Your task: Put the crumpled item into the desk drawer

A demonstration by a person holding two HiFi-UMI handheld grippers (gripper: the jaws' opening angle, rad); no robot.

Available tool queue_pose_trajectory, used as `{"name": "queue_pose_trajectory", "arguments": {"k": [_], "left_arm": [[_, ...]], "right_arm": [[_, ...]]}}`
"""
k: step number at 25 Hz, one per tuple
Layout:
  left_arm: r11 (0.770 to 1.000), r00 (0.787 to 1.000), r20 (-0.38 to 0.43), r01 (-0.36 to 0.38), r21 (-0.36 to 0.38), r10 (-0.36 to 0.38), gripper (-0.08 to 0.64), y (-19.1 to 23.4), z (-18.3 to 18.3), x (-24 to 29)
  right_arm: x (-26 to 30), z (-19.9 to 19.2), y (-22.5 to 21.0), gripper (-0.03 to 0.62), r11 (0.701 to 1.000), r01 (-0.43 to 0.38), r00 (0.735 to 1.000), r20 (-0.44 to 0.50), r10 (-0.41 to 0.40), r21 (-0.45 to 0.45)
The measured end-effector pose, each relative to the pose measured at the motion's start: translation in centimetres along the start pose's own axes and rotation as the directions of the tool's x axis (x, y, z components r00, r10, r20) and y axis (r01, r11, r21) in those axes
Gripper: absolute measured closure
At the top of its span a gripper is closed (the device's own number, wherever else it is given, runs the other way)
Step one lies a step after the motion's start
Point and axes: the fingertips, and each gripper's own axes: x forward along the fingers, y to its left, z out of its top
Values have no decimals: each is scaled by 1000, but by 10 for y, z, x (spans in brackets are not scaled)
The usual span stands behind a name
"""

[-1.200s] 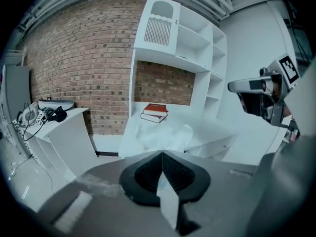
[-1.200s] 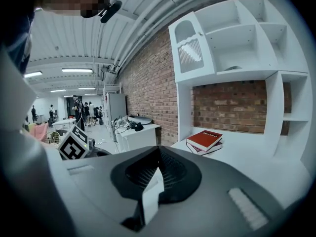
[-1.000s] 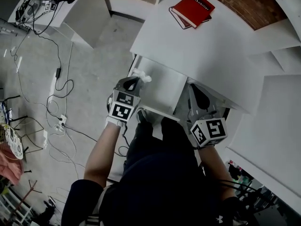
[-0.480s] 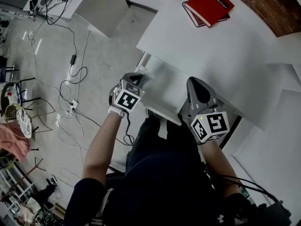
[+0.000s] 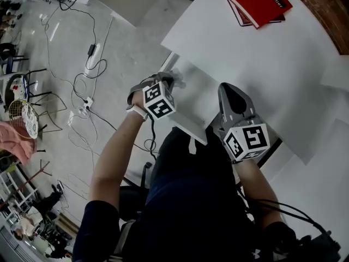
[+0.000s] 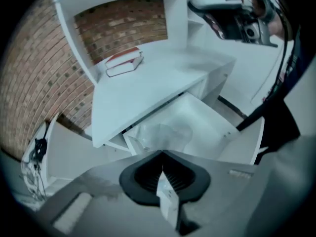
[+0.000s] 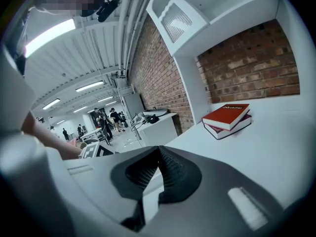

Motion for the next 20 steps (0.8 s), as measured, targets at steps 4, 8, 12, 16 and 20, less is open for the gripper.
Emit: {"name": "queue_pose_trajectory", "arguments": {"k": [4, 8, 12, 16, 20], "left_arm": [[975, 990, -122, 88, 205, -64, 557, -15, -17, 29], [925, 973, -187, 194, 325, -138, 557, -31, -20, 54], [848, 943, -273, 300, 437, -192, 557, -47, -36, 75], [756, 914, -347, 377, 535, -209, 555, -58, -50, 92], [727, 900, -375, 410, 551, -223, 555, -73, -53, 116]], "right_arm": [[-2, -5, -5, 589, 999, 32, 999, -7, -32, 24], [-8, -9, -18, 589, 996, 80, 997, -12, -80, 47], [-15, -12, -30, 589, 988, 136, 991, -12, -135, 70], [-24, -16, -38, 589, 978, 183, 983, -14, -183, 101], [-34, -33, -53, 589, 966, 224, 975, -21, -223, 128]]}}
